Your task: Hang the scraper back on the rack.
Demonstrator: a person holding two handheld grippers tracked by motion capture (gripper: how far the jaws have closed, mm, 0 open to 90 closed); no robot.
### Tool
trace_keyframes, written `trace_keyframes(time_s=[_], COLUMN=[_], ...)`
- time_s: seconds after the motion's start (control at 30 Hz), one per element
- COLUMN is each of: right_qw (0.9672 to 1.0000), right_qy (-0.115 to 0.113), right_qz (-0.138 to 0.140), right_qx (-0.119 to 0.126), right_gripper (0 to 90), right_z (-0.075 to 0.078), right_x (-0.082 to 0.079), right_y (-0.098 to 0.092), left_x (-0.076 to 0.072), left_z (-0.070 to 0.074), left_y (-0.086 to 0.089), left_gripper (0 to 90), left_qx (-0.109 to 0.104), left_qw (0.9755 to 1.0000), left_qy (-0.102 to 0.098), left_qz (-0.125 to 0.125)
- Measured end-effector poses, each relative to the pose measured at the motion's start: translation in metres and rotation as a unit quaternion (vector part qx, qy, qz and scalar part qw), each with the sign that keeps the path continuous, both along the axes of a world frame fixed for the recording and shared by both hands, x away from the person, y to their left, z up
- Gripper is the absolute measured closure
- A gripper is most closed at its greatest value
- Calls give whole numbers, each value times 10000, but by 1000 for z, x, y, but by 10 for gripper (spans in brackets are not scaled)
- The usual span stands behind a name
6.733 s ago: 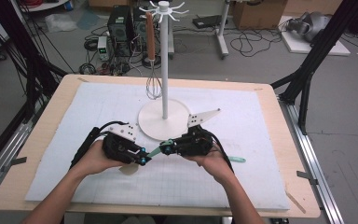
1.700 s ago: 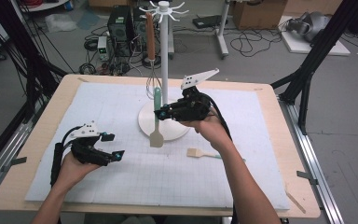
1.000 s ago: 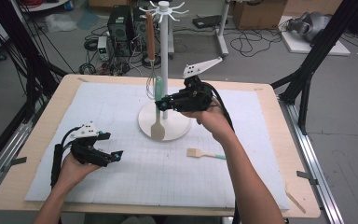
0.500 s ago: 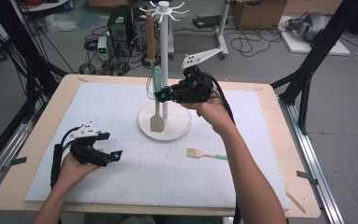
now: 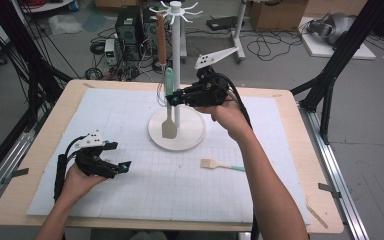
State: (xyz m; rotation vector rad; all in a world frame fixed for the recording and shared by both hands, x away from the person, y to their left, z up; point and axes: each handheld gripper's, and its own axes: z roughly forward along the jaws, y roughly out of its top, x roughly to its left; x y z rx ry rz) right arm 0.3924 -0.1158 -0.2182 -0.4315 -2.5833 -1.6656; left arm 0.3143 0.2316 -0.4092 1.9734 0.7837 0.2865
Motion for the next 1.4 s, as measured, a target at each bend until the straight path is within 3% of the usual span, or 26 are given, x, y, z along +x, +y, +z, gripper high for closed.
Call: trace_keyframes(time_s=[0.77,1.4], right_qw=[9999,9996], right_qy=[-46,-161], right_qz=[-132,-220], right_qx=[-11,10], right_gripper=[836,836], right_z=[29,73], right_x=[20,31], right_y=[-1,3], left_x=[0,0], left_z=[0,0], left_y=[2,2], left_gripper=[66,65], left_qx=[-17,-49], left_qw=[10000,10000], left_qy=[0,7], left_qz=[13,18])
